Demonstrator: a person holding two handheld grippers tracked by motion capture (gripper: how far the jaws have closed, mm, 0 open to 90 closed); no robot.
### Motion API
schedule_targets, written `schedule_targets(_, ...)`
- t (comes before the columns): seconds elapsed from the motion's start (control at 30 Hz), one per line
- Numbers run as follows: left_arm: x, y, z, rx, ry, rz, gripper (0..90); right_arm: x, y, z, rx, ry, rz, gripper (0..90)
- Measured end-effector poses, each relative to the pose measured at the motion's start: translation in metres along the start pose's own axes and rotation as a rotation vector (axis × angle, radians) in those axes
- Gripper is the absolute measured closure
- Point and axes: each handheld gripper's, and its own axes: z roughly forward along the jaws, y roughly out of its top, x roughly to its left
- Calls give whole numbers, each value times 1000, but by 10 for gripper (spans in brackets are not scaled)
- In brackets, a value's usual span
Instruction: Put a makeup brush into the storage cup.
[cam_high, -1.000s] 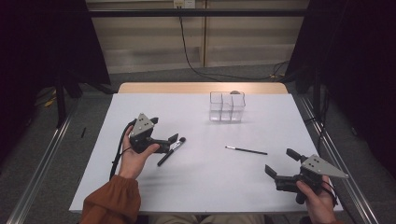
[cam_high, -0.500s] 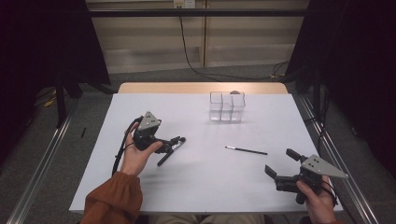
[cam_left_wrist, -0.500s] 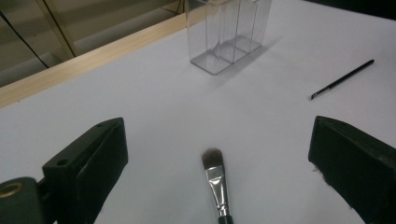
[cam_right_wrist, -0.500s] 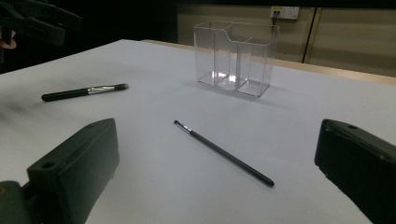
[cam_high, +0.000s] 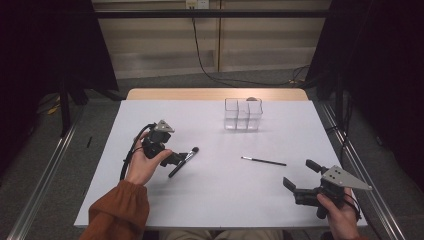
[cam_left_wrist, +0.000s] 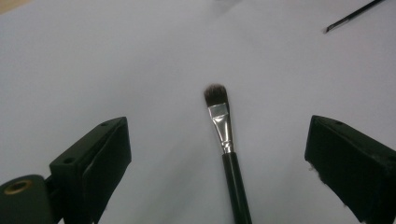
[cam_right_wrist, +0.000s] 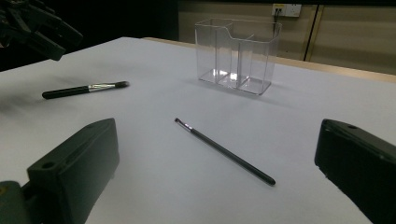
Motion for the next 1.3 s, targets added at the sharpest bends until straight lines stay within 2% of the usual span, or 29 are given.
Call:
schedule_targets(0.03,0,2,2,42,-16,6,70,0,0,0,2,2,-2,0)
schedule_targets(0.07,0,3,2,65,-29,4,70,0,0,0,3,2,0,0)
schedule_targets(0.1,0,3,2,65,-29,4,72,0,0,0,4,3,-2,0)
schedule_targets(0.17,0,3,4,104,-23,13,80,0,0,0,3,3,-1,0)
schedule_targets(0.2,0,4,7,132,-34,10,81,0,0,0,3,3,-2,0)
schedule_targets(0.33,2,4,10,161,-49,9,80,0,0,1,7,6,-1,0)
schedule_targets(0.37,4,4,12,186,-42,-4,80,0,0,1,7,7,-1,0)
schedule_targets(0.4,4,3,13,207,-57,-16,80,0,0,1,8,8,-1,0)
schedule_targets(0.43,4,3,13,207,-57,-16,80,0,0,1,8,9,-3,0)
schedule_targets(0.47,4,4,14,234,-69,-27,80,0,0,1,9,10,-2,0)
schedule_targets(0.5,4,4,16,255,-69,-27,80,0,0,1,9,10,-2,0)
schedule_targets(0.53,3,6,17,281,-60,-4,80,0,0,1,10,9,-1,0)
schedule_targets(0.6,2,6,18,289,-61,-10,80,0,-1,2,11,8,-1,0)
schedule_targets(0.7,1,8,22,332,-81,-8,80,0,-1,2,17,12,-7,0)
schedule_targets(0.77,-1,6,25,363,-78,0,79,1,-1,2,19,16,-7,0)
schedule_targets(1.0,-4,4,30,411,-66,30,66,1,-1,2,23,19,-8,0)
schedule_targets(1.13,-2,3,32,427,-45,24,65,1,-2,3,35,19,-10,0)
schedule_targets(1.23,-4,3,33,434,-37,28,87,1,-2,3,35,20,-11,0)
schedule_targets(1.3,-5,3,34,443,-41,33,161,1,-2,3,36,20,-10,0)
